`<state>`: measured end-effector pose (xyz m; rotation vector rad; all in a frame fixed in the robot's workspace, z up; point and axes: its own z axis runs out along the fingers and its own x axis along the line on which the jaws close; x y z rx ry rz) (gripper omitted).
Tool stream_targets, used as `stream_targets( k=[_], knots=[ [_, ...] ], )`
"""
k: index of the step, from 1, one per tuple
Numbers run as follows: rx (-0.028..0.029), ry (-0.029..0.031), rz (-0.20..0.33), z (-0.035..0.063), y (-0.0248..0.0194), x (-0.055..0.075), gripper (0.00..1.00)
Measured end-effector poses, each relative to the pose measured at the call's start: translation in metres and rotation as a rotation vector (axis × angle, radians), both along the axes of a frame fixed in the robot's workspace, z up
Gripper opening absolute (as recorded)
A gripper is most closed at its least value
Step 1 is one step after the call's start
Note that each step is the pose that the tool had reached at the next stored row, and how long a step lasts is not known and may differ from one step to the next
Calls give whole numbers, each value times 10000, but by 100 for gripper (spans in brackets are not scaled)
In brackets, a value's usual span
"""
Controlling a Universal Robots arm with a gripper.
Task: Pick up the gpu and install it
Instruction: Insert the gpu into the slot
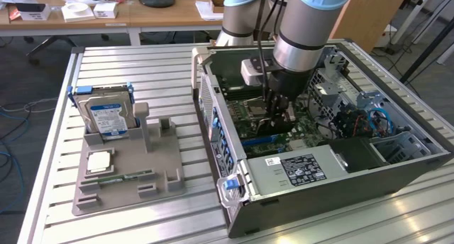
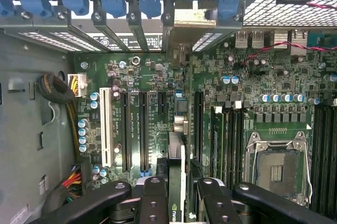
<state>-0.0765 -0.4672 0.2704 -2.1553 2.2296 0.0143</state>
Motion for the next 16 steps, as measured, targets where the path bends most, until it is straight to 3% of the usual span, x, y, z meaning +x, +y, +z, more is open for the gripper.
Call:
stream_targets(
  k=[16],
  knots=[
    [1, 0, 1, -10, -1, -41, 26]
  ],
)
